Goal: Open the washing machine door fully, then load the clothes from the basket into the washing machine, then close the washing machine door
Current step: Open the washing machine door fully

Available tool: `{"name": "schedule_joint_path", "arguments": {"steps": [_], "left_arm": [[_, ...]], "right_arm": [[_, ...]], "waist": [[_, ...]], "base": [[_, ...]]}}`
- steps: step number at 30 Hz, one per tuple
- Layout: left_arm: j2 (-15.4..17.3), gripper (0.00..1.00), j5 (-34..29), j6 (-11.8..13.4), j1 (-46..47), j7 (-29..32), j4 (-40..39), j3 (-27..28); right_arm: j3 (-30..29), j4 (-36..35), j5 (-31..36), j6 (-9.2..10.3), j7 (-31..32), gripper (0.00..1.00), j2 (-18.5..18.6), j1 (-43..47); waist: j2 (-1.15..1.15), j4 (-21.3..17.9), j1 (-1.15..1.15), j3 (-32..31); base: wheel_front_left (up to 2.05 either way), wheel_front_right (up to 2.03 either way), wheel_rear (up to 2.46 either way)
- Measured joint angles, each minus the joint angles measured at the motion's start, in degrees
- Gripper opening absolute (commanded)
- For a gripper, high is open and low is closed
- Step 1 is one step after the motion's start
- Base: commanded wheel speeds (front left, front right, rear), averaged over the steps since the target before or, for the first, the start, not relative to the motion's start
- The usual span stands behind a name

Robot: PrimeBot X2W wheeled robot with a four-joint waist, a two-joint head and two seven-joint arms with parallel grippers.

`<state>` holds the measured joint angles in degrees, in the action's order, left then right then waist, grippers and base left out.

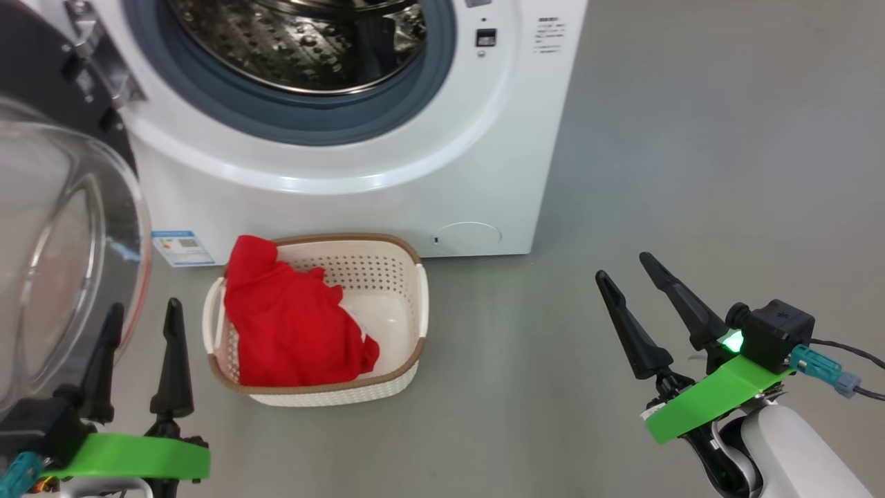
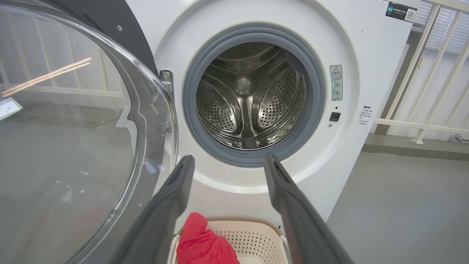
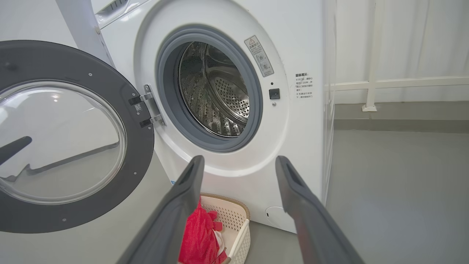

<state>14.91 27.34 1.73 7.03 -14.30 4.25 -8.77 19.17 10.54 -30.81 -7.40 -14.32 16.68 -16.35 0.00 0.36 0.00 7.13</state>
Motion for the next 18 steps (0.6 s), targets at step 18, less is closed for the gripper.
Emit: {"name": "schedule_joint_path", "arguments": {"steps": [18], "left_arm": [[-4.41,1.0,-2.75,-4.02,-2.43,0.0,0.48,5.71]], "right_arm": [[-3.27,-0.07,0.68,0.0,0.0,1.0,0.01,0.23]], "waist": [[0.0,-3.62,0.0,-1.17]], "base": [[0.0,0.0,0.0]]}}
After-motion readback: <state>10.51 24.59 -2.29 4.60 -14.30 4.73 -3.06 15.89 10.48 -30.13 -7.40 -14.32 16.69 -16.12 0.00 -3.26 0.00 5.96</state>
